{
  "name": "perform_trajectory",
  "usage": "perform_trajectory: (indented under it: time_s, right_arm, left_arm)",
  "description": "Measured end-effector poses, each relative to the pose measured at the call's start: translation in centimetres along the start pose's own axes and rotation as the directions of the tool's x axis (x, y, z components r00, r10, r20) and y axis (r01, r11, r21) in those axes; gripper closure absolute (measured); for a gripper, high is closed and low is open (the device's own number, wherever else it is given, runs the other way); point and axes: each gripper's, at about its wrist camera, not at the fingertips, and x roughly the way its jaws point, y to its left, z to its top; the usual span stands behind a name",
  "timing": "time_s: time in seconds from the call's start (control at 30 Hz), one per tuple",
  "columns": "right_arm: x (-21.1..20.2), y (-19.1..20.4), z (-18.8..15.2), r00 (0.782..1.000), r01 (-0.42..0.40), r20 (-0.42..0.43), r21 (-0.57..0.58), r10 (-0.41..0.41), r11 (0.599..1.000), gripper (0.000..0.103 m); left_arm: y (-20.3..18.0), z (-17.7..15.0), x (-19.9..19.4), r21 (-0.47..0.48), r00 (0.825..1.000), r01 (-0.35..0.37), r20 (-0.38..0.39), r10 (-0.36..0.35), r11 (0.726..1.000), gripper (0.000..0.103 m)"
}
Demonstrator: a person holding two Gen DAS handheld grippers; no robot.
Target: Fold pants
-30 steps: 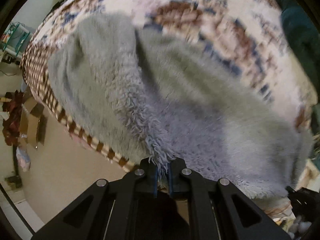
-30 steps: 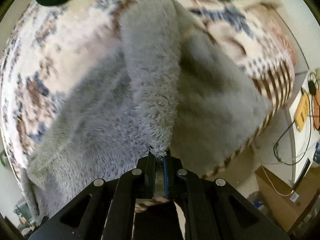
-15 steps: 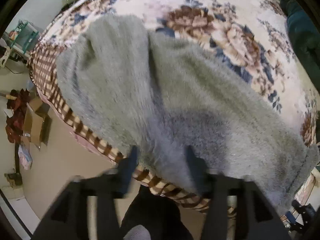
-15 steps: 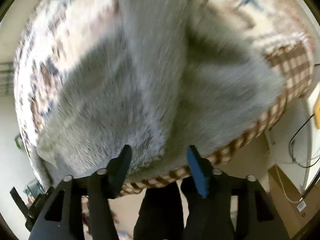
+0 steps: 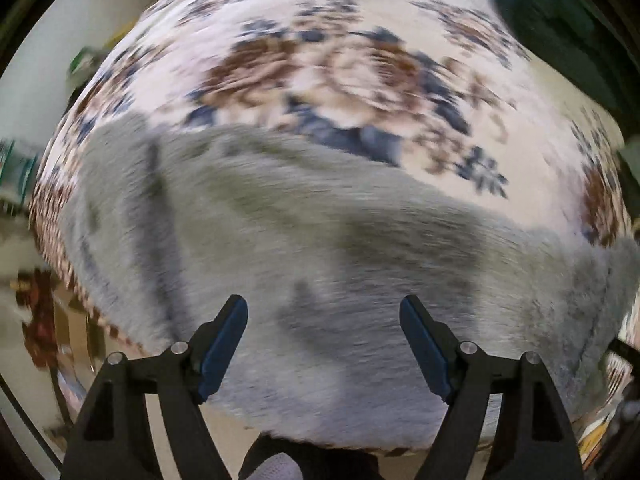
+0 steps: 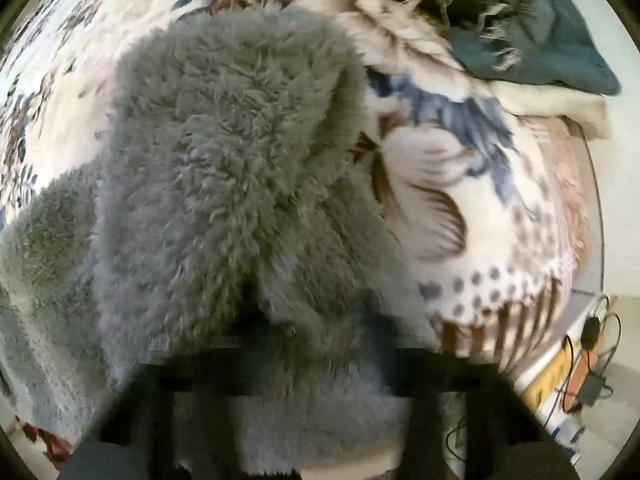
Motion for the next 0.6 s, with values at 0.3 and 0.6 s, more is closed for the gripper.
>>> perform_trajectory:
  time_s: [0.3,0.6]
  right_arm:
    - [2.5,-12.8,-0.6,0.990,0.016,-0.139,0.335,0.032,0.942,0.098]
    - [-6.4,-8.7,-0.5,0.949,-0.316,0.110,0.330,0.297,0.889,0.033]
  left_arm:
    - [-4.8,-0.6,0.3,0.146,1.000,0.001,0.011,-0.002,0.989,0.026]
    - [-6.1,-1.9,4.7,0.289,0.985,-0.161,-0.014,0.172,0.944,0.025]
